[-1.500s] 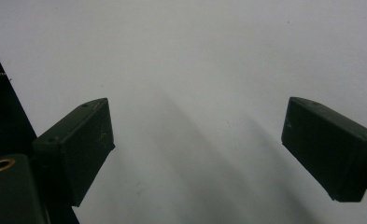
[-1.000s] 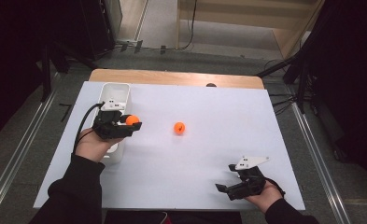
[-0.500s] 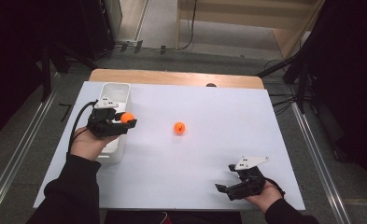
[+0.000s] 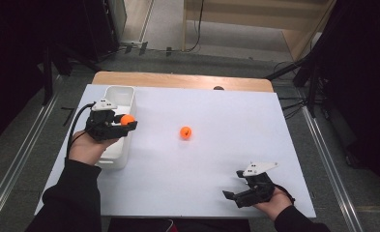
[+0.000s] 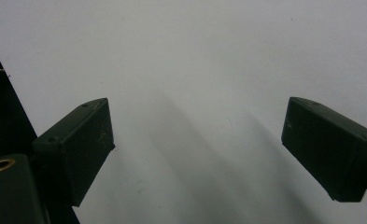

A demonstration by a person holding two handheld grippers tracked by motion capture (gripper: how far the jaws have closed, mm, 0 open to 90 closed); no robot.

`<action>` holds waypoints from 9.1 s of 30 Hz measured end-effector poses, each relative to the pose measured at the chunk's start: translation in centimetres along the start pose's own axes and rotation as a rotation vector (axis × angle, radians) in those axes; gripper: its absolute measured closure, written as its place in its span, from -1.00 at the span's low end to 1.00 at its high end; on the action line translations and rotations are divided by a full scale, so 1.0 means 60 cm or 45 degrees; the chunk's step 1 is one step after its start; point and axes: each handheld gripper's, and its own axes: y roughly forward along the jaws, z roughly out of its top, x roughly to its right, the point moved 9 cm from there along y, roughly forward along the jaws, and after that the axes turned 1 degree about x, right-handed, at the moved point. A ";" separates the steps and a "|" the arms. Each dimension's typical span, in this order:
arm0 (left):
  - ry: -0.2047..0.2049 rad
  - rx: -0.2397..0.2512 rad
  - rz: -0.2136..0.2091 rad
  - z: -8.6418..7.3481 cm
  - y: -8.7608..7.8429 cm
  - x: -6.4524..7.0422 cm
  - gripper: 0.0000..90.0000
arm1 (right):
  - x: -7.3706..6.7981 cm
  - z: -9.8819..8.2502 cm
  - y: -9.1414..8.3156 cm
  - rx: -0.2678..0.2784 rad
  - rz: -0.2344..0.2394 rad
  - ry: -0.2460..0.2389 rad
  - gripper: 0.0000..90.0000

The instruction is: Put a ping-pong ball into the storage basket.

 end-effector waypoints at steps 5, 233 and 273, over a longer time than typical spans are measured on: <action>-0.022 0.013 0.016 0.001 -0.006 -0.010 0.11 | 0.000 0.000 0.000 0.001 0.000 0.001 -0.83; 0.103 0.014 -0.311 -0.017 0.103 0.174 -0.71 | 0.011 0.007 -0.014 0.081 -0.017 0.044 -0.83; 0.110 0.015 -0.308 0.007 0.153 0.173 -1.00 | 0.011 0.006 -0.015 0.079 -0.018 0.033 -0.83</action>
